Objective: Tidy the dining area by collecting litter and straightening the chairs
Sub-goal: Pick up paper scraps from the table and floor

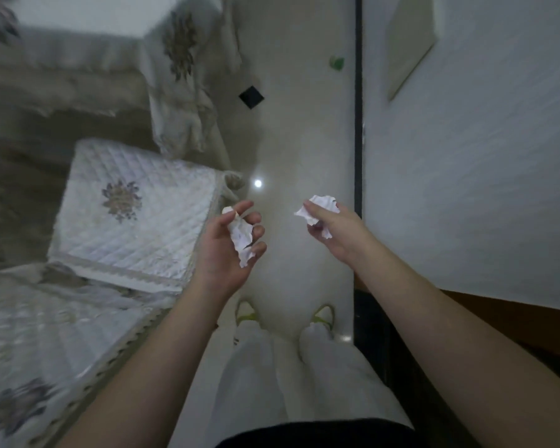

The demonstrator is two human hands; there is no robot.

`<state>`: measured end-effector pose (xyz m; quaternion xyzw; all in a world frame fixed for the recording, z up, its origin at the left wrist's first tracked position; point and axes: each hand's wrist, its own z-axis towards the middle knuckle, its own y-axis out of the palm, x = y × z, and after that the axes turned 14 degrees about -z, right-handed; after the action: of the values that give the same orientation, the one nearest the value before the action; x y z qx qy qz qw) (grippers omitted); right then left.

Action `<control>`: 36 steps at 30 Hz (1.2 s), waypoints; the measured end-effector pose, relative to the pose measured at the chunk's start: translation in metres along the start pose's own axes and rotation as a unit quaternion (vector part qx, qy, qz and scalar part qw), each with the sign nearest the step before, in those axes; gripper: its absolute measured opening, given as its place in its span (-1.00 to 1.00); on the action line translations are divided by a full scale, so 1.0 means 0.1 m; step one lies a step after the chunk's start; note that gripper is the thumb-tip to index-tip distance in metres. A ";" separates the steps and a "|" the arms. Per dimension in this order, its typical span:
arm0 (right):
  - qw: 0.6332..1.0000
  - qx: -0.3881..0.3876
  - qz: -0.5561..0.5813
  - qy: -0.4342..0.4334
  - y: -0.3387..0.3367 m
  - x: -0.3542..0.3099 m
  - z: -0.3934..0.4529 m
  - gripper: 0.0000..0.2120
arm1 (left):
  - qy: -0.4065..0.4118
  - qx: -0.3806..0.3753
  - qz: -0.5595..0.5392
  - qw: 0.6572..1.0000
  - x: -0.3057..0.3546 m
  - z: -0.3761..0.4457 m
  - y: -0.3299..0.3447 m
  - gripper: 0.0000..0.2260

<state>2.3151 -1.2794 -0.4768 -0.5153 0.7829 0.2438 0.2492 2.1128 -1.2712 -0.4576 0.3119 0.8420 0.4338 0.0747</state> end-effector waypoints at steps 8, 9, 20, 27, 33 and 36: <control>0.995 -0.048 0.038 -0.079 0.46 -0.72 -1.00 -0.83 | 0.049 -0.083 -0.006 0.995 0.50 -0.78 0.77 -0.82; 0.992 -0.061 0.045 -0.098 0.49 -0.78 -1.09 -0.84 | 0.049 -0.099 -0.009 0.994 0.54 -0.85 0.85 -0.83; 0.957 -0.116 0.179 -0.198 0.84 -1.23 -1.53 -0.84 | 0.020 -0.227 0.040 0.973 0.89 -1.01 1.57 -0.78; 0.965 -0.093 0.123 -0.214 0.69 -1.46 -1.39 -0.76 | 0.030 -0.223 0.039 0.974 1.02 -0.72 1.84 -0.77; 0.950 -0.124 0.201 -0.206 0.47 -1.77 -0.99 -0.76 | 0.048 -0.190 0.040 0.980 1.07 -0.24 2.16 -0.81; 0.953 -0.103 0.193 -0.209 0.39 -2.03 -0.74 -0.77 | 0.057 -0.182 0.053 0.980 1.07 0.01 2.40 -0.82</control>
<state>2.3384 -1.1739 -0.2861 -0.3150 0.7686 0.4682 0.3012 2.1388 -1.1046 -0.2565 0.3118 0.7340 0.6004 0.0590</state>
